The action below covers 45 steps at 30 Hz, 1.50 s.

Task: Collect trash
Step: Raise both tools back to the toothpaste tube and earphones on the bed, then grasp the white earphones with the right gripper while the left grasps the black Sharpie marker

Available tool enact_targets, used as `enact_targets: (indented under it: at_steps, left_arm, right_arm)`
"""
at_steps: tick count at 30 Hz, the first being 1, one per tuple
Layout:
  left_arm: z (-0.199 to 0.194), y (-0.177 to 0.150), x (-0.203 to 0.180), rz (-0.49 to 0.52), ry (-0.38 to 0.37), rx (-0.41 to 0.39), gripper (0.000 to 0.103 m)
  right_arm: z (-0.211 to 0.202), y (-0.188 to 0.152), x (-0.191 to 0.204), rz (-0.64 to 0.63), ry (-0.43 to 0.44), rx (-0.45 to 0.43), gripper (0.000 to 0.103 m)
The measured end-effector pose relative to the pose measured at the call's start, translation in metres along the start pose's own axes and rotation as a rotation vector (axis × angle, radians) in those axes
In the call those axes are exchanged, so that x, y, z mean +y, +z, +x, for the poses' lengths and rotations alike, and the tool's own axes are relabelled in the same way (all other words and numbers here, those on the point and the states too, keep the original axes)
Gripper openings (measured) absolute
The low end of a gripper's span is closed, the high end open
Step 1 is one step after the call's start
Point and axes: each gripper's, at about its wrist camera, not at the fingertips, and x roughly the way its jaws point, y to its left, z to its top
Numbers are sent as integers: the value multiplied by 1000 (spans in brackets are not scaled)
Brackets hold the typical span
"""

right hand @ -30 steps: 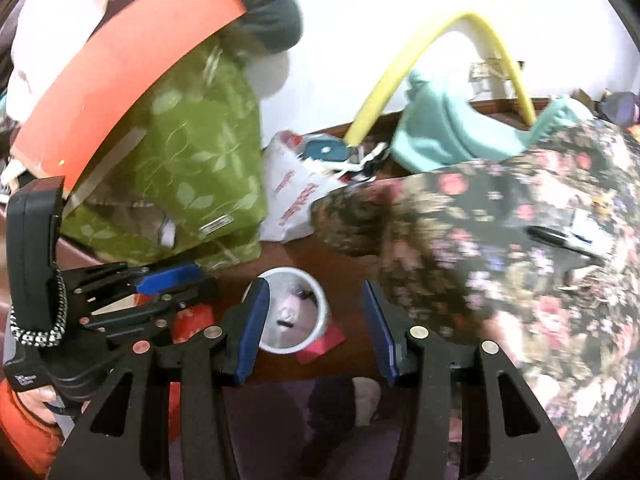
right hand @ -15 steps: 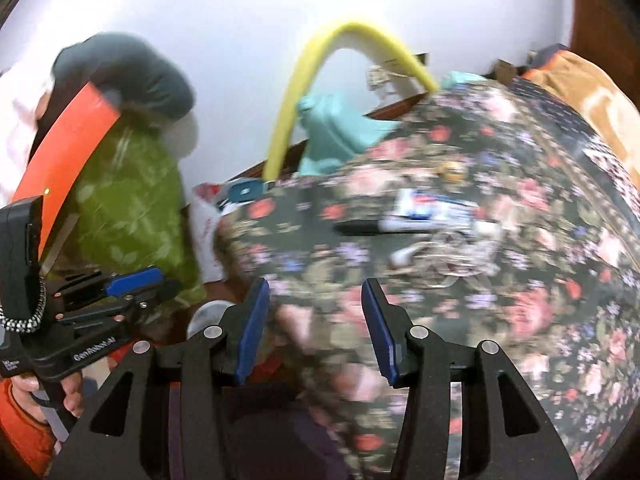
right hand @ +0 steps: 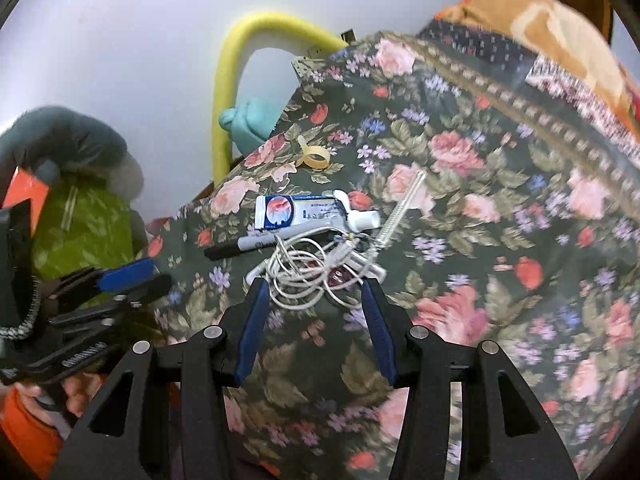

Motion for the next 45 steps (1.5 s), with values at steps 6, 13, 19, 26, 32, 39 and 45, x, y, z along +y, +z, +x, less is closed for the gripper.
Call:
enact_targets:
  at_steps: [6, 13, 19, 26, 32, 39, 45]
  left_arm:
    - [41, 26, -3, 26, -36, 39, 37]
    - [50, 24, -15, 61, -96, 31, 23]
    - [40, 8, -34, 120, -100, 39, 3]
    - [28, -16, -38, 53, -94, 74, 1]
    - [24, -27, -55, 72, -99, 123, 1]
    - [14, -19, -69, 87, -96, 105, 22]
    - [3, -2, -75, 87, -91, 53, 31]
  right_arm:
    - [33, 5, -1, 87, 64, 43, 44]
    - [39, 4, -6, 78, 38, 13, 18]
    - [9, -9, -13, 46, 21, -37, 7]
    - [-29, -28, -32, 61, 3, -39, 7]
    - [-42, -38, -49, 99, -35, -34, 7]
    - [-42, -50, -74, 129, -115, -24, 7]
    - [-40, -61, -100, 155, -212, -2, 7]
